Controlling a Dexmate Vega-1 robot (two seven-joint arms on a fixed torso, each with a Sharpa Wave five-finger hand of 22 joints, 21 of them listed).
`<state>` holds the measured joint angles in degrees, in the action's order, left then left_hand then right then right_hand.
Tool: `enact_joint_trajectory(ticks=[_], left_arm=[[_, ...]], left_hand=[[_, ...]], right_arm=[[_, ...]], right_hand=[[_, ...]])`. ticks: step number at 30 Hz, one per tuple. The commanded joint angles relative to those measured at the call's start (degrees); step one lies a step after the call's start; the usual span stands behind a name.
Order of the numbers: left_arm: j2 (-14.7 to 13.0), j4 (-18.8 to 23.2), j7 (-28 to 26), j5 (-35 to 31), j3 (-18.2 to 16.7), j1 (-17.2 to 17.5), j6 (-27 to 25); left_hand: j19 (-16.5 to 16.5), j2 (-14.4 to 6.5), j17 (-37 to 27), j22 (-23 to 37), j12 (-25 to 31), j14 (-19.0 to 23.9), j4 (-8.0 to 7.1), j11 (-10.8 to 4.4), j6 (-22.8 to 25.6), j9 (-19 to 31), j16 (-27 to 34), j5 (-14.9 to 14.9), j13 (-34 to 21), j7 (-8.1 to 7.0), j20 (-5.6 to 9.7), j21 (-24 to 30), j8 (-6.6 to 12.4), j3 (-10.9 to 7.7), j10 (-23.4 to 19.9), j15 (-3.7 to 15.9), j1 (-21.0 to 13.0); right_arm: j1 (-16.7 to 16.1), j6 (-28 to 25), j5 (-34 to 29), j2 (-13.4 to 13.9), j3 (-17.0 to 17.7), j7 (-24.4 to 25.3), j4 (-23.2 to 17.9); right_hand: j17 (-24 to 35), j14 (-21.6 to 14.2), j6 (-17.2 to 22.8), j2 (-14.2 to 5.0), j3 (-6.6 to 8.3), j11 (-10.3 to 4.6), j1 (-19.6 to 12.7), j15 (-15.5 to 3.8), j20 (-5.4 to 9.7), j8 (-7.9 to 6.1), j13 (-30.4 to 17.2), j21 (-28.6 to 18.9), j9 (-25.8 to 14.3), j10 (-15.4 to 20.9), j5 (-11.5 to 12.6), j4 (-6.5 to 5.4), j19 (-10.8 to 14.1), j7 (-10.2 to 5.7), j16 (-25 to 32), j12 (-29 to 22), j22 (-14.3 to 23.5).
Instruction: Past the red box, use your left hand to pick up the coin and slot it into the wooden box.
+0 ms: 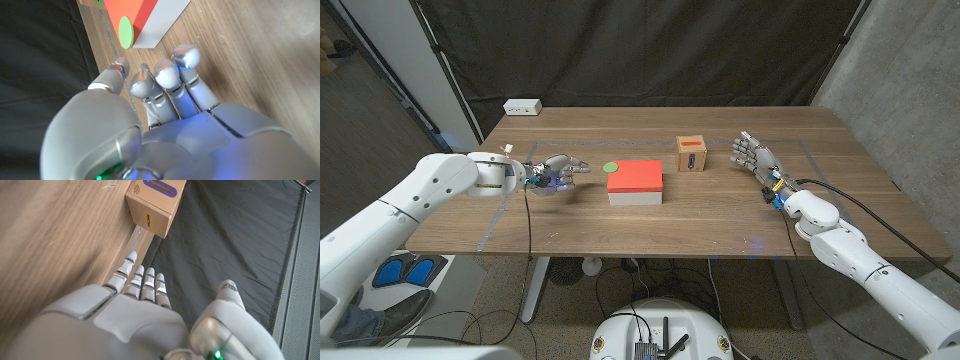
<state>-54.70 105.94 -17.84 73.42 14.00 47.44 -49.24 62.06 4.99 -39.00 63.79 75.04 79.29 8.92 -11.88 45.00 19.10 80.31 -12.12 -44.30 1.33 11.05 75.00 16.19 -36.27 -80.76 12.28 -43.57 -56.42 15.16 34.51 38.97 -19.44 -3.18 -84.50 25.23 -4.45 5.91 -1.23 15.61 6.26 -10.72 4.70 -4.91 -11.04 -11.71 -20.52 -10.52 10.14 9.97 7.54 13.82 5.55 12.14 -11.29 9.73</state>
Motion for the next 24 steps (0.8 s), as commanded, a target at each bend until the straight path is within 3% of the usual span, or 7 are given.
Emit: enact_joint_trajectory(ticks=[1,24], left_arm=[[0.0,-3.3,3.4,1.9,2.5,-5.2,-4.4],[4.6,-7.0,-2.1,4.3,5.3,-8.9,-8.3]], left_hand=[[-0.4,-0.5,-0.2,-0.7,0.3,0.1,0.25,0.04,-0.2,0.7,0.2,0.1,0.1,0.04,1.11,-0.6,0.26,-0.33,0.3,-0.04,0.5],[0.2,-1.4,0.1,0.0,0.2,-0.2,0.34,0.13,-0.2,2.3,0.0,0.4,1.4,1.03,1.06,-1.2,0.01,-2.30,0.6,0.06,3.5]], right_arm=[[1.0,0.2,0.3,0.2,-0.5,-1.7,1.9],[-0.4,0.0,1.0,1.2,-0.1,-1.7,1.6]], right_hand=[[0.1,-0.2,0.5,-0.68,0.06,0.00,-0.3,-0.04,0.03,-0.37,0.0,0.2,-0.2,0.6,0.1,0.31,0.7,-0.01,0.4,-0.4,0.2],[-0.1,-0.5,1.1,-0.79,0.08,0.11,-0.2,0.17,-0.13,-0.50,0.0,0.8,-0.2,1.4,0.1,0.39,1.0,-0.13,0.5,-0.6,0.2]])
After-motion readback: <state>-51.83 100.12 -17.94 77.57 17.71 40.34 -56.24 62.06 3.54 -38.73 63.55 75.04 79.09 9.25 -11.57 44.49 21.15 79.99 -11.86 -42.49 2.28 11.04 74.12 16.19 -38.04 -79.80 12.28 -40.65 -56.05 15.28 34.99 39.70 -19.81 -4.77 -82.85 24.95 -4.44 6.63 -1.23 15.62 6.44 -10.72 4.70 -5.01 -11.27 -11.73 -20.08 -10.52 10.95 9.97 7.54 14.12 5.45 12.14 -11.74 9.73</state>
